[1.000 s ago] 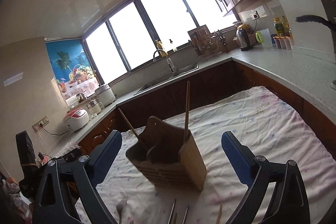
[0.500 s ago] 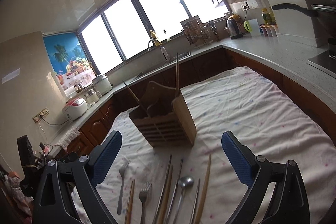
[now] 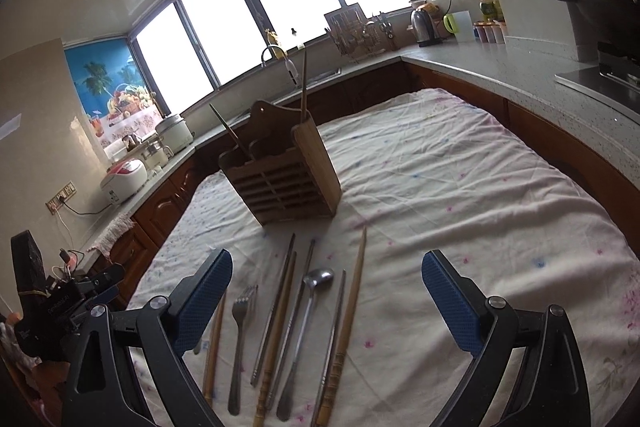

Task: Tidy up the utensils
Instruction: 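Move the right gripper back over the remaining utensils, then close the right gripper on another wooden chopstick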

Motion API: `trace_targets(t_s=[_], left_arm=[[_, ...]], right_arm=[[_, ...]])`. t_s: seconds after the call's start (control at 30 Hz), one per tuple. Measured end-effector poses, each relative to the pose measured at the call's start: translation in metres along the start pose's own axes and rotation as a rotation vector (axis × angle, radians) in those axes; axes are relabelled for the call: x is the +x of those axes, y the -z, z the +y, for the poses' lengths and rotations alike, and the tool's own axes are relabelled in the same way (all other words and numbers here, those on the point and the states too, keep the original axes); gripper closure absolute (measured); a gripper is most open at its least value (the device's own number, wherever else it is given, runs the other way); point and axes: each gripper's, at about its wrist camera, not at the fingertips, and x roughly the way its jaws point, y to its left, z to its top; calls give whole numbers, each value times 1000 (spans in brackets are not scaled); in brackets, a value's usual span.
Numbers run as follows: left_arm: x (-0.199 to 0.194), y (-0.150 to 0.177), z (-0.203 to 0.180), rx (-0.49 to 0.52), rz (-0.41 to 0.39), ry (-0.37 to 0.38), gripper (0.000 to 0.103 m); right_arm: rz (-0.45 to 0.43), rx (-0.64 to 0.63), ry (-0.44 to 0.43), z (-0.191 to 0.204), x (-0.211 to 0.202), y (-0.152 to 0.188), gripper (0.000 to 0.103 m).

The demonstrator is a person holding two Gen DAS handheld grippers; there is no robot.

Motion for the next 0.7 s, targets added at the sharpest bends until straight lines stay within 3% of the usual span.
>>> trace_targets(t_s=[0.47,0.7], left_arm=[[43,-18,-34,86,115,-3,11],[83,-34,-58,144,214,1,32]], right_arm=[[71,3,41,-13,30,-3,9],[174,6,51,-16,69,-8,46]])
